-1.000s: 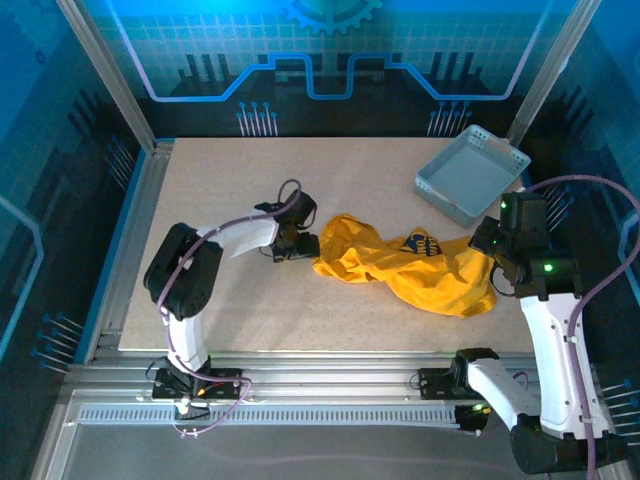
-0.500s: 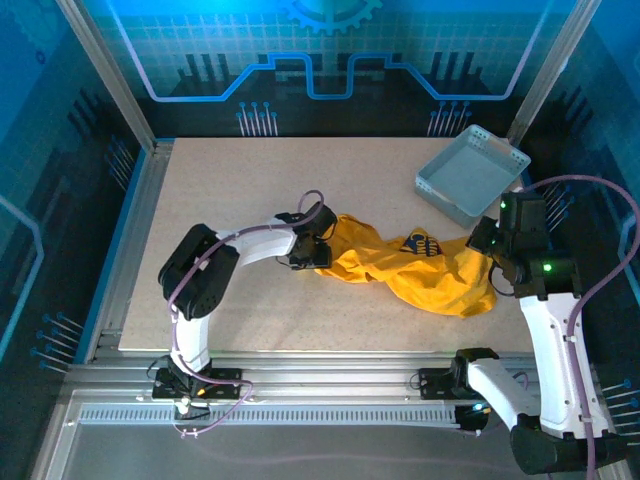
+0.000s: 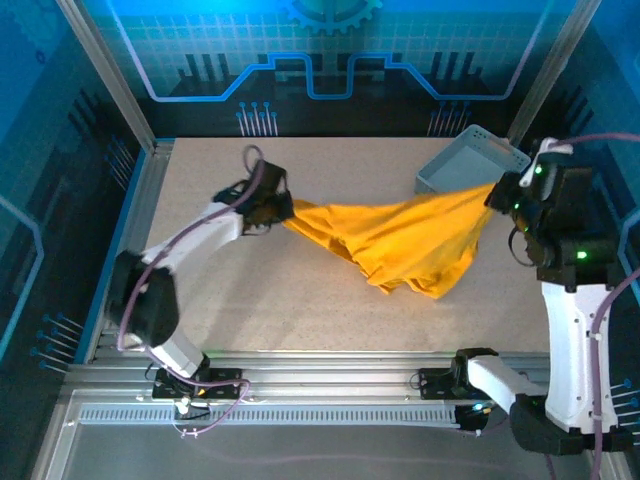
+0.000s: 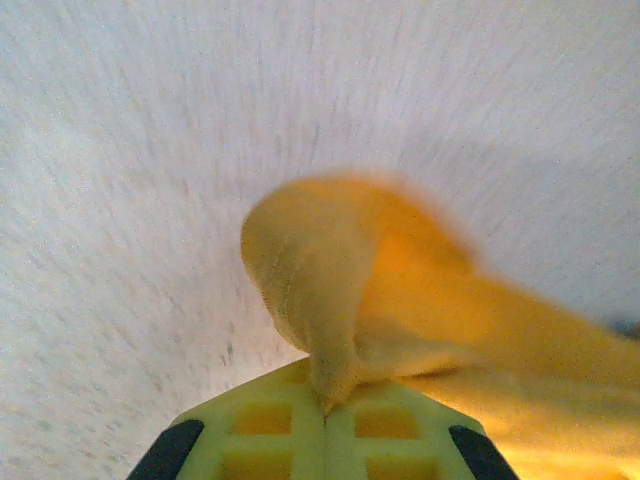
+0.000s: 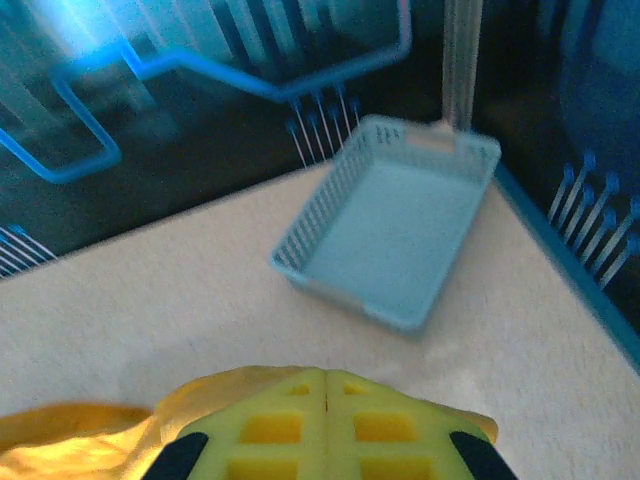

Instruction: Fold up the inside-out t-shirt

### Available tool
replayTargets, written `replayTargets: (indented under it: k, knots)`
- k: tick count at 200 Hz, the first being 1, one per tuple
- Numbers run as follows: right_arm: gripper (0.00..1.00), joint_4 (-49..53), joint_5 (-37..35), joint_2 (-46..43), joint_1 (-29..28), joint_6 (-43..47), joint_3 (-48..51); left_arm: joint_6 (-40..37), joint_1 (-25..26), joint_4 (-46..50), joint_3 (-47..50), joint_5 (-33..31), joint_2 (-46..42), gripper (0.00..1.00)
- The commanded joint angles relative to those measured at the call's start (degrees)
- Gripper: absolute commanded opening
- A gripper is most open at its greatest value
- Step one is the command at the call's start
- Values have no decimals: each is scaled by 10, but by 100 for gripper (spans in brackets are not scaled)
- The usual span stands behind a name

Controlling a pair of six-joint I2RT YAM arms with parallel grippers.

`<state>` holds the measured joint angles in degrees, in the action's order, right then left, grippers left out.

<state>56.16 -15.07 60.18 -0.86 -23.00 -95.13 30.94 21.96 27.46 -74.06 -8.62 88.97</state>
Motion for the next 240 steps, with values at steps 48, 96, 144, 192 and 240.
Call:
replayTargets:
  k: [48,96,144,192,240]
  knots:
    - [0,-26,51,97,17,22,-236,-111,-38,52,-122,-55,-201,0]
    - [0,-39,66,-17,17,-15,-2,-47,-14,50,96,69,-273,0]
    - [0,49,5,-169,40,-97,304,66,146,-4,396,104,-303,13]
    - [0,44,42,-201,73,-120,391,72,151,94,405,27,-371,71]
    - [0,26,52,-186,73,-111,376,54,89,37,389,96,-284,73]
